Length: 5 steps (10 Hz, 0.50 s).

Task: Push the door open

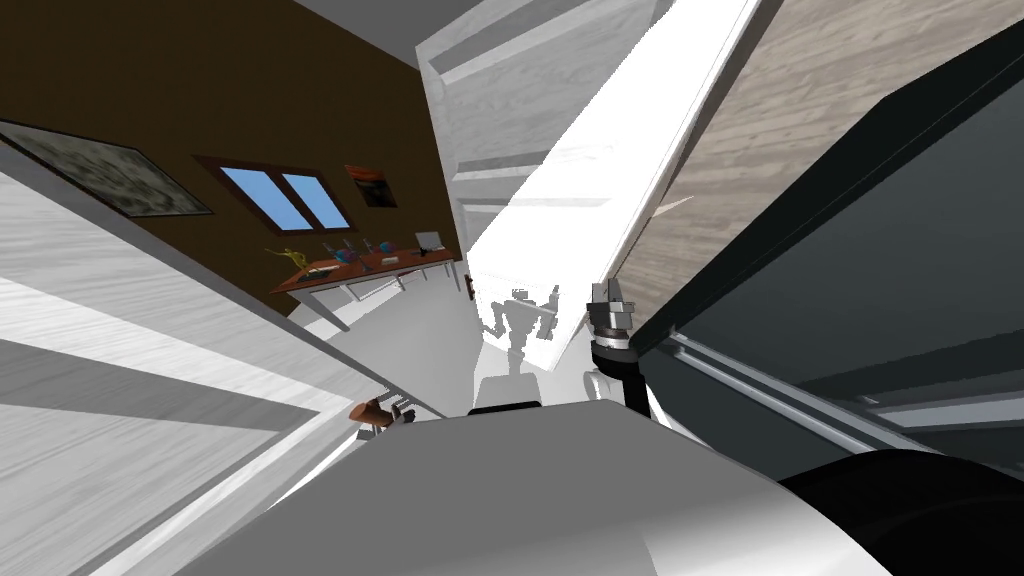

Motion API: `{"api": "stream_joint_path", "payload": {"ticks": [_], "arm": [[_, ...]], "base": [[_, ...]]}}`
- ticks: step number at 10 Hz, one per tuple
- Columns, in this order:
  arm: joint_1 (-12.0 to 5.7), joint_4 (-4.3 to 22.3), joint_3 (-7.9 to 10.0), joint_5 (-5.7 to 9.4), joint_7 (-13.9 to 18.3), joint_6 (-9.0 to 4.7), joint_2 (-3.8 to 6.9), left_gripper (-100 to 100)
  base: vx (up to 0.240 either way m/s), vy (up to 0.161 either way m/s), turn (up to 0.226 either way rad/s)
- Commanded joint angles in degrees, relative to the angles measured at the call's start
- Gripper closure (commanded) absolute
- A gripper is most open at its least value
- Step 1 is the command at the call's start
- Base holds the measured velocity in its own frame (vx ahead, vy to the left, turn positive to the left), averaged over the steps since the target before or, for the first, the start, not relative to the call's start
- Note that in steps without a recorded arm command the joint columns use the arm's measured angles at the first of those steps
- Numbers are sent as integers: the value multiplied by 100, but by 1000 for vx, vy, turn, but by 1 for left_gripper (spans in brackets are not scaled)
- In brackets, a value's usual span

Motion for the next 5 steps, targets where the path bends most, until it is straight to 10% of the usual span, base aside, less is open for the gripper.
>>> {"api": "stream_joint_path", "payload": {"ticks": [1,5], "arm": [[-133,59,203,238,-156,-83,-8,100],[-398,109,434,621,-455,-94,-134,100]], "base": [[114,96,50],[141,101,40]]}}
